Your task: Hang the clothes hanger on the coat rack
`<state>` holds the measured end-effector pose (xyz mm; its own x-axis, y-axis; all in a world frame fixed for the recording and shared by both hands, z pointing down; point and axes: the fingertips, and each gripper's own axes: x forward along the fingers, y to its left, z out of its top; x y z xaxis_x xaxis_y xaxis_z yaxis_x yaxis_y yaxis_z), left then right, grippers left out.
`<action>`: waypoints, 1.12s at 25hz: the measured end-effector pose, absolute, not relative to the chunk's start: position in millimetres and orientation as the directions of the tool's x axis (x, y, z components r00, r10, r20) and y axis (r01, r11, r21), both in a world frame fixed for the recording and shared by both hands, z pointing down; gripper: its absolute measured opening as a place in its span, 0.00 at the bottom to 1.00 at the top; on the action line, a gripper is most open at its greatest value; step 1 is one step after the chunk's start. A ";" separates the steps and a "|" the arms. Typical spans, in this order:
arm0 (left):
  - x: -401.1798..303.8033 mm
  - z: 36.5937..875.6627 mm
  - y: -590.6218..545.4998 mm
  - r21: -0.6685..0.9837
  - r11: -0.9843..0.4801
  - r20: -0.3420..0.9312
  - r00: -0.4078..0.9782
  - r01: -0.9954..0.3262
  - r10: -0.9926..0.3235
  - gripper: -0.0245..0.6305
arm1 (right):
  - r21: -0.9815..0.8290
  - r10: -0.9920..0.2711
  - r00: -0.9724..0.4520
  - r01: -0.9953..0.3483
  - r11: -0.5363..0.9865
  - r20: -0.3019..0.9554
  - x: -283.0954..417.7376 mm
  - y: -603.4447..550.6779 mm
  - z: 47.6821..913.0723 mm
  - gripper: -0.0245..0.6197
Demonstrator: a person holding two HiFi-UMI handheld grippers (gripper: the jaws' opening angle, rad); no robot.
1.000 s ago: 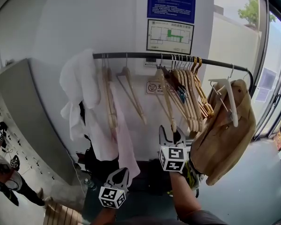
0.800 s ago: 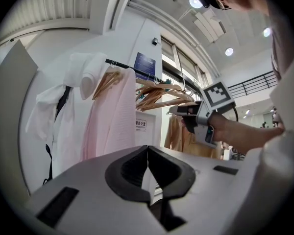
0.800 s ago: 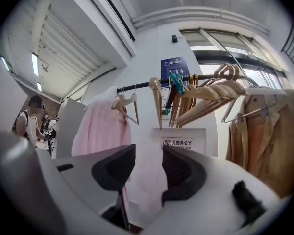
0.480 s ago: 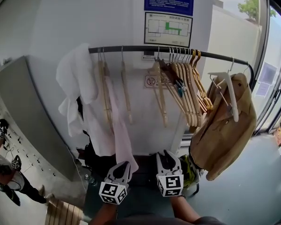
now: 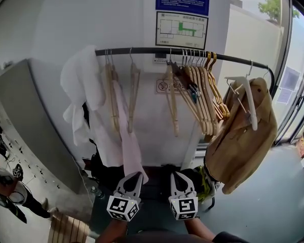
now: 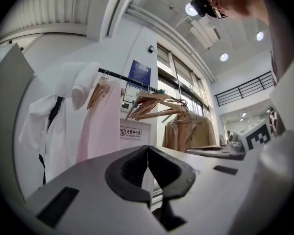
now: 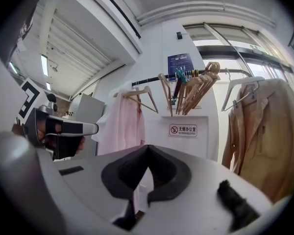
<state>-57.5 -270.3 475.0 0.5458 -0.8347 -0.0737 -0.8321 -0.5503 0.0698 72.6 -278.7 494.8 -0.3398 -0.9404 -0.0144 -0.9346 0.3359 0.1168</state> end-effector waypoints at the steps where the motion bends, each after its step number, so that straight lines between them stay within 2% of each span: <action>1: -57.0 474.8 -270.3 0.064 -0.549 -0.071 0.545 -0.834 -0.836 0.05 | 0.115 -0.940 -0.340 -0.935 0.336 -0.013 73.5 -278.6 494.0 0.06; 11: -52.2 475.6 -271.7 0.094 -0.554 -0.052 0.552 -0.827 -0.833 0.05 | 0.104 -0.948 -0.313 -0.946 0.305 -0.061 91.5 -300.0 459.2 0.06; 23: -50.9 474.7 -270.6 0.051 -0.540 -0.047 0.538 -0.840 -0.842 0.05 | 0.104 -0.948 -0.317 -0.944 0.314 -0.009 85.9 -290.6 475.0 0.06; 28: -53.9 476.1 -271.0 0.111 -0.545 -0.049 0.543 -0.831 -0.838 0.05 | 0.092 -0.949 -0.315 -0.945 0.313 -0.008 86.2 -285.6 475.3 0.06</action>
<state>-53.9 -271.0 476.1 0.5432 -0.8382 -0.0495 -0.8310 -0.5451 0.1109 86.2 -285.6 475.3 -0.3146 -0.9492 -0.0078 -0.9454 0.3126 0.0919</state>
